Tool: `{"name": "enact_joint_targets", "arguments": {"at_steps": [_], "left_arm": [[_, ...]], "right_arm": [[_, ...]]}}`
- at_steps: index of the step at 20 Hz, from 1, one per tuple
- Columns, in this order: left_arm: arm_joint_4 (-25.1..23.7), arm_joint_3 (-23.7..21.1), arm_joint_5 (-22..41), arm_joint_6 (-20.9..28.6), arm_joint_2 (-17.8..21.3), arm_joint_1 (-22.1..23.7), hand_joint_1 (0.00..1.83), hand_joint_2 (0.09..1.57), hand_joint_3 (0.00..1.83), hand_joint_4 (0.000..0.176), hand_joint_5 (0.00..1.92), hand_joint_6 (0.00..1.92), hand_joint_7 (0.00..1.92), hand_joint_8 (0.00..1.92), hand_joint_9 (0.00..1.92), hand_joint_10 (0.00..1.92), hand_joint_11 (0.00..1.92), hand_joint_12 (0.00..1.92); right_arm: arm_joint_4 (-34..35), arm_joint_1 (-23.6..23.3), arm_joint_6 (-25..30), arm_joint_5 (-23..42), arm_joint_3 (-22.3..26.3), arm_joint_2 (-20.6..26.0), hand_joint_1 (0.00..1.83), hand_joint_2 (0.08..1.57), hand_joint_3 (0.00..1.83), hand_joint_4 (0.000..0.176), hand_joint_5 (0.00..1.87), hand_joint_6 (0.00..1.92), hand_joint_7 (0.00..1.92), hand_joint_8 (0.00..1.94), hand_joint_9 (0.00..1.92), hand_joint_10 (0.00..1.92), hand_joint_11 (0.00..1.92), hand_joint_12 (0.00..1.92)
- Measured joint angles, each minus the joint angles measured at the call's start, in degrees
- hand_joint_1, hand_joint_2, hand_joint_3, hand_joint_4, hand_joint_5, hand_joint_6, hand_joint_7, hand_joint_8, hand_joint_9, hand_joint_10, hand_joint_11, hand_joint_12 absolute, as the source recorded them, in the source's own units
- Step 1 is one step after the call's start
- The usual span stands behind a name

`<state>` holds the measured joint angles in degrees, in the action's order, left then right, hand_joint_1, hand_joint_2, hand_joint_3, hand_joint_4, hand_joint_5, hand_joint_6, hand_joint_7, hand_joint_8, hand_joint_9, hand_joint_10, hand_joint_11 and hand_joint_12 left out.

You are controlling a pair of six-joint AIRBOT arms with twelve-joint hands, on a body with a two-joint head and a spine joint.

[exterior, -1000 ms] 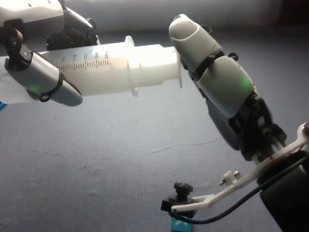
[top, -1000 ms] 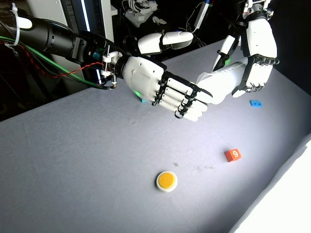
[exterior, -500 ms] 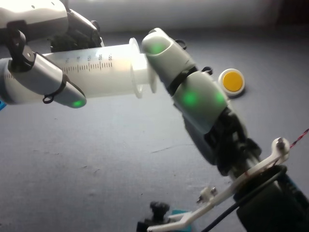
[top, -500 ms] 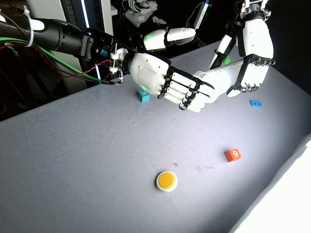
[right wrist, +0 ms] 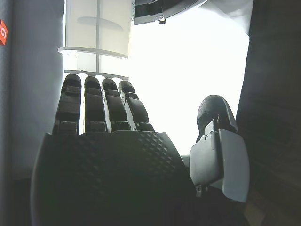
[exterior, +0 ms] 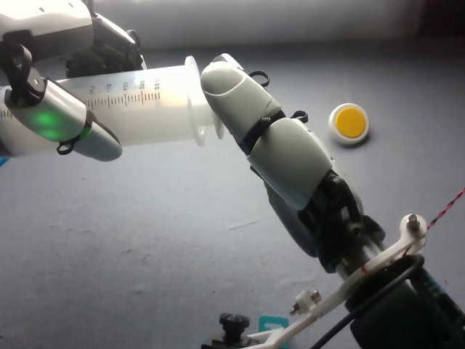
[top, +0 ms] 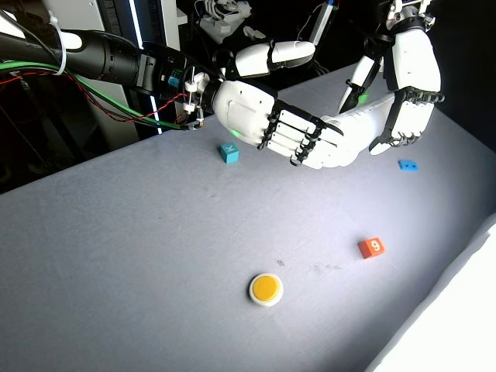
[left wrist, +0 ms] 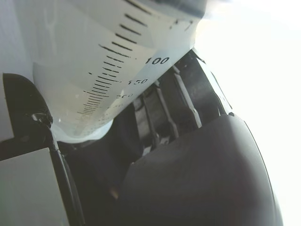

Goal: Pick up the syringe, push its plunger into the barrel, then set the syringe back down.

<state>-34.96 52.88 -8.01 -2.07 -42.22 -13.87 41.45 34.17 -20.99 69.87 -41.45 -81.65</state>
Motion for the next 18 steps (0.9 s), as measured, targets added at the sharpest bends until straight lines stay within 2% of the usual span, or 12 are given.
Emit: {"name": "enact_joint_targets", "arguments": {"at_steps": [4, 8, 12, 16, 18], "left_arm": [[0.46, 0.09, 1.77, 0.83, -0.09, 0.07, 1.36, 1.15, 0.00, 0.000, 0.83, 1.36, 0.93, 0.82, 0.90, 1.19, 0.72, 1.21], [1.03, 0.09, 4.11, 1.99, -0.33, 0.13, 1.36, 1.14, 0.00, 0.000, 0.82, 1.34, 0.96, 0.79, 0.90, 1.22, 0.71, 1.23], [0.85, 0.09, 6.25, 2.38, -0.55, 0.20, 1.36, 1.14, 0.00, 0.000, 0.82, 1.34, 0.95, 0.81, 0.91, 1.20, 0.71, 1.23], [-1.18, 0.35, 6.64, 2.38, -0.42, 0.17, 1.36, 1.15, 0.00, 0.000, 0.81, 1.34, 0.94, 0.82, 0.90, 1.22, 0.70, 1.24], [-3.74, 0.74, 8.76, 2.54, -0.42, 0.00, 1.36, 1.14, 0.00, 0.000, 0.82, 1.35, 0.95, 0.80, 0.90, 1.21, 0.71, 1.25]], "right_arm": [[-3.41, 0.37, 1.01, -1.01, 1.18, 4.35, 0.00, 1.09, 0.00, 0.000, 0.00, 0.00, 0.00, 0.00, 0.00, 0.00, 0.00, 0.00], [-7.74, 1.51, 4.81, -3.10, 4.20, 12.57, 0.00, 1.09, 0.00, 0.000, 0.00, 0.00, 0.00, 0.00, 0.00, 0.00, 0.00, 0.00], [-9.11, 3.26, 6.19, -6.08, 5.40, 19.69, 0.00, 1.09, 0.00, 0.000, 0.00, 0.00, 0.00, 0.00, 0.00, 0.00, 0.00, 0.00], [-8.94, 3.34, 6.75, -6.03, 5.40, 25.77, 0.00, 1.10, 0.00, 0.000, 0.00, 0.00, 0.00, 0.00, 0.00, 0.00, 0.00, 0.00], [-9.35, 3.34, 6.10, -6.67, 5.46, 28.17, 0.00, 1.10, 0.01, 0.000, 0.00, 0.00, 0.00, 0.00, 0.00, 0.00, 0.00, 0.00]]}}
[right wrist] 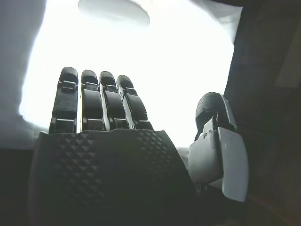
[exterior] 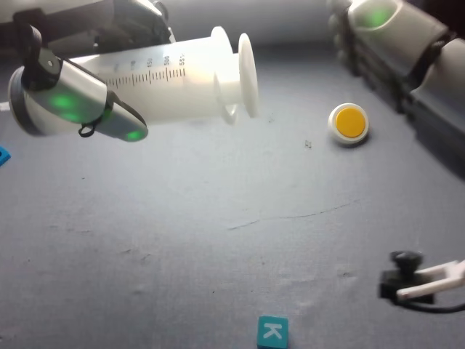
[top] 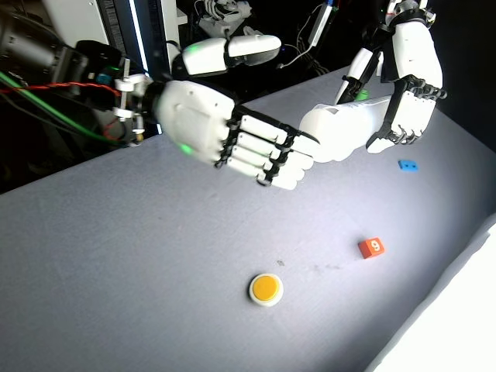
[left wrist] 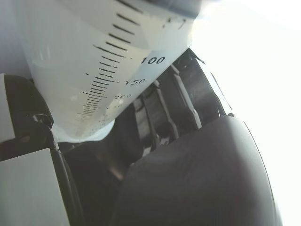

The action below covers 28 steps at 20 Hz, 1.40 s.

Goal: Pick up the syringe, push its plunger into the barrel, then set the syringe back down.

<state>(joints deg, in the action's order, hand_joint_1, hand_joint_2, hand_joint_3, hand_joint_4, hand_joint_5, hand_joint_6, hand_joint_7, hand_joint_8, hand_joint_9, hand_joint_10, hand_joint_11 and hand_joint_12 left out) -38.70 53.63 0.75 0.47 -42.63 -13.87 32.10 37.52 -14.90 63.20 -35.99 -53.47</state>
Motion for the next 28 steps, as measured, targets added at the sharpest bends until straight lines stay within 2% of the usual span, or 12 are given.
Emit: {"name": "enact_joint_targets", "arguments": {"at_steps": [3, 6, 7, 10, 13, 18, 21, 28], "left_arm": [[-2.64, 0.46, 2.43, -0.09, 0.00, -0.09, 1.36, 1.14, 0.00, 0.000, 0.81, 1.35, 0.95, 0.81, 0.92, 1.19, 0.71, 1.25], [-6.99, 0.72, 5.07, 0.07, 0.00, -1.57, 1.36, 1.14, 0.00, 0.000, 0.80, 1.34, 0.96, 0.81, 0.91, 1.22, 0.70, 1.26], [-6.97, 0.72, 4.94, 0.09, -0.02, -2.21, 1.36, 1.14, 0.00, 0.000, 0.80, 1.35, 0.96, 0.82, 0.91, 1.21, 0.71, 1.26], [-4.66, 0.70, -1.03, 0.07, -1.11, -4.98, 1.37, 1.14, 0.00, 0.000, 0.81, 1.32, 0.97, 0.81, 0.92, 1.21, 0.73, 1.25], [-0.61, 0.59, -8.37, 0.07, -2.27, -6.60, 1.36, 1.15, 0.00, 0.000, 0.79, 1.38, 0.95, 0.82, 0.90, 1.22, 0.72, 1.28], [4.85, 0.76, -16.50, -0.02, -3.19, -9.11, 1.36, 1.15, 0.00, 0.000, 0.80, 1.35, 0.96, 0.83, 0.89, 1.23, 0.70, 1.26], [6.86, 1.14, -17.66, 0.11, -4.72, -10.01, 1.36, 1.16, 0.00, 0.000, 0.77, 1.39, 0.92, 0.88, 0.90, 1.23, 0.70, 1.25], [7.85, 3.89, -17.88, 0.52, -9.38, -11.47, 1.37, 1.14, 0.00, 0.000, 0.80, 1.35, 0.97, 0.81, 0.92, 1.19, 0.73, 1.23]], "right_arm": [[-2.21, 1.51, -1.07, -1.60, 0.04, 3.87, 0.00, 1.11, 0.01, 0.000, 0.00, 0.00, 0.00, 0.00, 0.00, 0.00, 0.00, 0.00], [-10.27, 4.22, -3.15, -2.91, 0.07, 7.91, 0.00, 1.10, 0.00, 0.000, 0.00, 0.00, 0.00, 0.00, 0.00, 0.00, 0.00, 0.00], [-11.80, 4.42, -3.19, -3.15, 0.13, 9.16, 0.00, 1.10, 0.00, 0.000, 0.00, 0.00, 0.00, 0.00, 0.00, 0.00, 0.00, 0.00], [-11.98, 5.70, -4.61, -3.87, -0.13, 12.04, 0.00, 1.11, 0.00, 0.000, 0.00, 0.00, 0.00, 0.00, 0.00, 0.00, 0.00, 0.00], [-11.06, 7.06, -7.65, -5.86, -0.70, 10.95, 0.00, 1.11, 0.00, 0.000, 0.00, 0.00, 0.00, 0.00, 0.00, 0.00, 0.00, 0.00], [-11.98, 6.88, -8.20, -6.03, -0.72, 9.66, 0.00, 1.10, 0.00, 0.000, 0.00, 0.00, 0.00, 0.00, 0.00, 0.00, 0.00, 0.00], [-11.93, 7.06, -8.81, -5.86, -0.74, 9.31, 0.00, 1.10, 0.00, 0.000, 0.00, 0.00, 0.00, 0.00, 0.00, 0.00, 0.00, 0.00], [-12.02, 7.08, -9.03, -5.90, -0.76, 8.70, 0.00, 1.11, 0.01, 0.000, 0.00, 0.00, 0.00, 0.00, 0.00, 0.00, 0.00, 0.00]]}}
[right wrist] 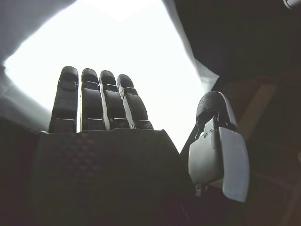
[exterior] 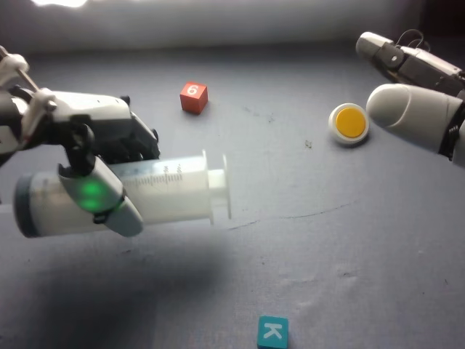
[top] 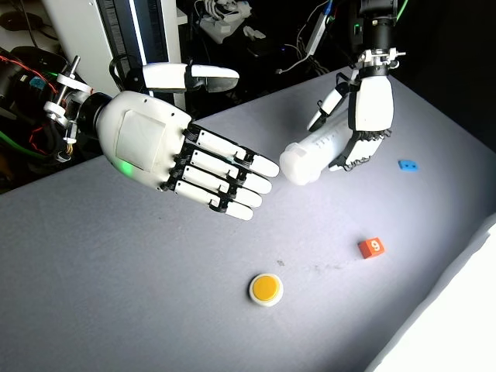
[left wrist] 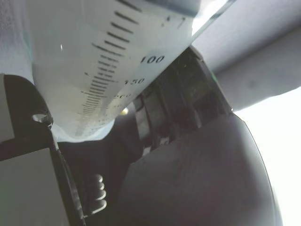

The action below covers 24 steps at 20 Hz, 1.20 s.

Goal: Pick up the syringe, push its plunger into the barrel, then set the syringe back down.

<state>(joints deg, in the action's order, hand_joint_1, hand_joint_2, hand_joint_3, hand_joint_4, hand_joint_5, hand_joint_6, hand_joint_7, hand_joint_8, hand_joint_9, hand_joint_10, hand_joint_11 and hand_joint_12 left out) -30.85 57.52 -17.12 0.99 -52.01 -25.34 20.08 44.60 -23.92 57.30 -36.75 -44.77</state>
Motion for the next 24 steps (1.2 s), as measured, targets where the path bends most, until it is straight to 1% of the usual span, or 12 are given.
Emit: {"name": "enact_joint_targets", "arguments": {"at_steps": [3, 4, 8, 9, 11, 13, 17, 19, 20, 22, 23, 24], "left_arm": [[0.48, 2.71, 0.63, 0.20, -3.50, -0.13, 1.36, 1.14, 0.00, 0.000, 0.79, 1.35, 0.96, 0.83, 0.92, 1.20, 0.69, 1.25], [0.42, 3.56, 0.85, 0.17, -4.22, -0.13, 1.37, 1.14, 0.00, 0.000, 0.80, 1.32, 0.98, 0.79, 0.93, 1.18, 0.70, 1.25], [0.79, 7.45, 1.18, 0.37, -6.84, -1.09, 1.36, 1.15, 0.00, 0.000, 0.79, 1.36, 0.95, 0.83, 0.90, 1.21, 0.69, 1.26], [1.25, 8.31, 1.18, 0.39, -7.28, -1.60, 1.37, 1.14, 0.00, 0.000, 0.81, 1.33, 0.97, 0.80, 0.92, 1.18, 0.71, 1.24], [1.31, 9.60, 1.38, 0.37, -7.96, -2.34, 1.36, 1.15, 0.00, 0.000, 0.77, 1.37, 0.93, 0.88, 0.90, 1.22, 0.70, 1.26], [1.31, 10.36, 1.79, 0.39, -8.37, -2.97, 1.36, 1.16, 0.00, 0.000, 0.77, 1.37, 0.92, 0.88, 0.90, 1.23, 0.69, 1.26], [1.44, 10.45, 2.89, 0.50, -8.81, -3.76, 1.36, 1.15, 0.00, 0.000, 0.81, 1.36, 0.92, 0.85, 0.90, 1.21, 0.68, 1.23], [1.51, 10.45, 3.56, 0.50, -8.85, -4.15, 1.35, 1.16, 0.00, 0.000, 0.80, 1.37, 0.88, 0.91, 0.87, 1.26, 0.64, 1.22], [1.53, 10.45, 3.74, 0.57, -8.85, -4.42, 1.35, 1.18, 0.00, 0.000, 0.77, 1.41, 0.85, 0.98, 0.80, 1.33, 0.60, 1.21], [1.79, 10.45, 4.15, 0.81, -8.83, -4.83, 1.34, 1.22, 0.00, 0.000, 0.64, 1.47, 0.80, 1.15, 0.77, 1.44, 0.48, 1.18], [1.79, 10.45, 4.15, 0.79, -8.79, -4.85, 1.33, 1.18, 0.00, 0.000, 0.61, 0.71, 0.74, 0.64, 0.70, 0.81, 0.41, 1.14], [1.70, 10.45, 4.20, 0.68, -8.72, -4.85, 1.31, 1.15, 0.00, 0.000, 0.67, 0.34, 0.80, 0.32, 0.75, 0.49, 0.42, 1.05]], "right_arm": [[-0.76, 0.72, -0.02, 0.42, 0.00, -0.28, 0.00, 1.11, 0.00, 0.000, 0.00, 0.00, 0.00, 0.00, 0.00, 0.00, 0.00, 0.00], [-0.79, 0.83, -0.02, 0.26, 0.00, -0.39, 0.00, 1.11, 0.00, 0.000, 0.00, 0.00, 0.00, 0.00, 0.00, 0.00, 0.00, 0.00], [-0.87, 0.83, -0.07, 0.52, 0.00, -0.46, 0.00, 1.11, 0.00, 0.000, 0.00, 0.00, 0.00, 0.00, 0.00, 0.00, 0.00, 0.00], [-0.94, 0.83, -0.07, 0.57, 0.00, -0.48, 0.00, 1.11, 0.00, 0.000, 0.00, 0.00, 0.00, 0.00, 0.00, 0.00, 0.00, 0.00], [-0.92, 0.83, -0.07, 0.72, 0.00, -0.52, 0.00, 1.11, 0.00, 0.000, 0.00, 0.00, 0.00, 0.00, 0.00, 0.00, 0.00, 0.00], [-0.94, 0.83, -0.07, 0.74, 0.00, -0.57, 0.00, 1.11, 0.00, 0.000, 0.00, 0.00, 0.00, 0.00, 0.00, 0.00, 0.00, 0.00], [-1.05, 0.83, -0.07, 0.90, 0.00, -0.57, 0.00, 1.11, 0.00, 0.000, 0.00, 0.00, 0.00, 0.00, 0.00, 0.00, 0.00, 0.00], [-1.09, 0.83, -0.07, 1.16, 0.00, -0.57, 0.00, 1.10, 0.00, 0.000, 0.00, 0.00, 0.00, 0.00, 0.00, 0.00, 0.00, 0.00], [-1.11, 0.83, -0.07, 1.16, 0.00, -0.57, 0.00, 1.10, 0.00, 0.000, 0.00, 0.00, 0.00, 0.00, 0.00, 0.00, 0.00, 0.00], [-0.98, 0.83, -0.07, 1.16, 0.00, -0.57, 0.00, 1.10, 0.00, 0.000, 0.00, 0.00, 0.00, 0.00, 0.00, 0.00, 0.00, 0.00], [-1.05, 0.83, -0.07, 1.18, 0.00, -0.57, 0.00, 1.11, 0.00, 0.000, 0.00, 0.00, 0.00, 0.00, 0.00, 0.00, 0.00, 0.00], [-1.09, 0.83, -0.07, 1.16, 0.00, -0.57, 0.00, 1.11, 0.00, 0.000, 0.00, 0.00, 0.00, 0.00, 0.00, 0.00, 0.00, 0.00]]}}
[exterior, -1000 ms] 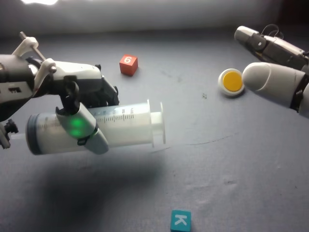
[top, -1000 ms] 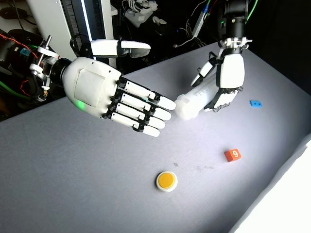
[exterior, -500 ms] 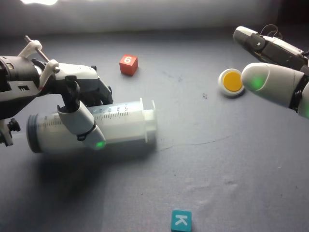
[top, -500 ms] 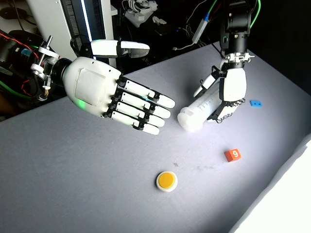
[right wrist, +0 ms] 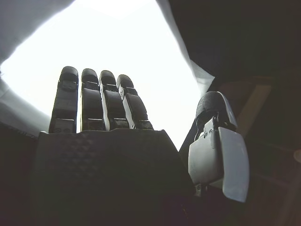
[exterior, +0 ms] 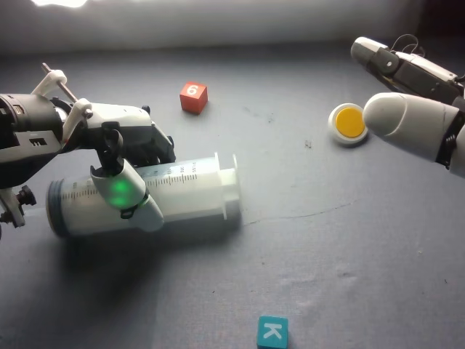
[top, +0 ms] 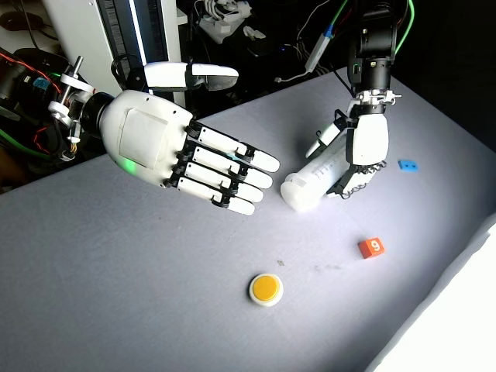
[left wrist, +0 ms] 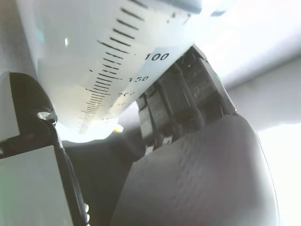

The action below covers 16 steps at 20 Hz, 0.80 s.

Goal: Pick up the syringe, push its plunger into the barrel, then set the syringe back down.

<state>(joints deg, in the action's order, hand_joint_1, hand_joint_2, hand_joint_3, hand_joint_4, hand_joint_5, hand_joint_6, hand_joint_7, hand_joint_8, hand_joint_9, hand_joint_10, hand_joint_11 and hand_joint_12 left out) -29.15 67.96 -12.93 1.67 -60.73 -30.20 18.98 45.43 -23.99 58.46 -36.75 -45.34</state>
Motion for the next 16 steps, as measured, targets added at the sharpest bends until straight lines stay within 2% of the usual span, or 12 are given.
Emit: {"name": "enact_joint_targets", "arguments": {"at_steps": [1, 3, 8, 11, 16], "left_arm": [[-0.11, 0.00, -0.02, -0.09, 0.17, -0.04, 1.30, 1.15, 0.00, 0.000, 0.71, 0.17, 0.84, 0.16, 0.77, 0.33, 0.39, 1.07], [0.00, 0.00, 0.15, -0.04, 0.63, -0.02, 1.29, 1.15, 0.00, 0.000, 0.73, 0.04, 0.85, 0.03, 0.79, 0.17, 0.35, 1.07], [-0.17, -1.03, 0.20, -0.11, 2.27, -0.02, 1.27, 1.12, 0.00, 0.000, 0.70, 0.00, 0.85, 0.00, 0.82, 0.06, 0.34, 1.10], [-0.33, -1.38, -0.22, -0.15, 2.91, 0.44, 1.18, 1.10, 0.00, 0.000, 0.63, 0.00, 0.76, 0.00, 0.77, 0.03, 0.26, 1.20], [-0.33, -1.57, -0.28, -0.13, 3.19, 0.63, 1.14, 1.11, 0.00, 0.000, 0.53, 0.00, 0.65, 0.00, 0.68, 0.00, 0.19, 1.18]], "right_arm": [[0.02, 0.00, 0.00, 0.00, 0.00, 0.00, 0.00, 1.11, 0.00, 0.000, 0.00, 0.00, 0.00, 0.00, 0.00, 0.00, 0.00, 0.00], [0.15, 0.00, 0.02, 0.02, 0.00, 0.00, 0.00, 1.10, 0.00, 0.000, 0.00, 0.00, 0.00, 0.00, 0.00, 0.00, 0.00, 0.00], [0.04, 0.00, 0.00, 0.07, 0.00, -0.02, 0.00, 1.10, 0.00, 0.000, 0.00, 0.00, 0.00, 0.00, 0.00, 0.00, 0.00, 0.00], [0.02, 0.00, 0.00, 0.15, 0.00, -0.02, 0.00, 1.11, 0.00, 0.000, 0.00, 0.00, 0.00, 0.00, 0.00, 0.00, 0.00, 0.00], [-0.11, 0.00, 0.00, 0.42, 0.00, -0.02, 0.00, 1.11, 0.00, 0.000, 0.00, 0.00, 0.00, 0.00, 0.00, 0.00, 0.00, 0.00]]}}
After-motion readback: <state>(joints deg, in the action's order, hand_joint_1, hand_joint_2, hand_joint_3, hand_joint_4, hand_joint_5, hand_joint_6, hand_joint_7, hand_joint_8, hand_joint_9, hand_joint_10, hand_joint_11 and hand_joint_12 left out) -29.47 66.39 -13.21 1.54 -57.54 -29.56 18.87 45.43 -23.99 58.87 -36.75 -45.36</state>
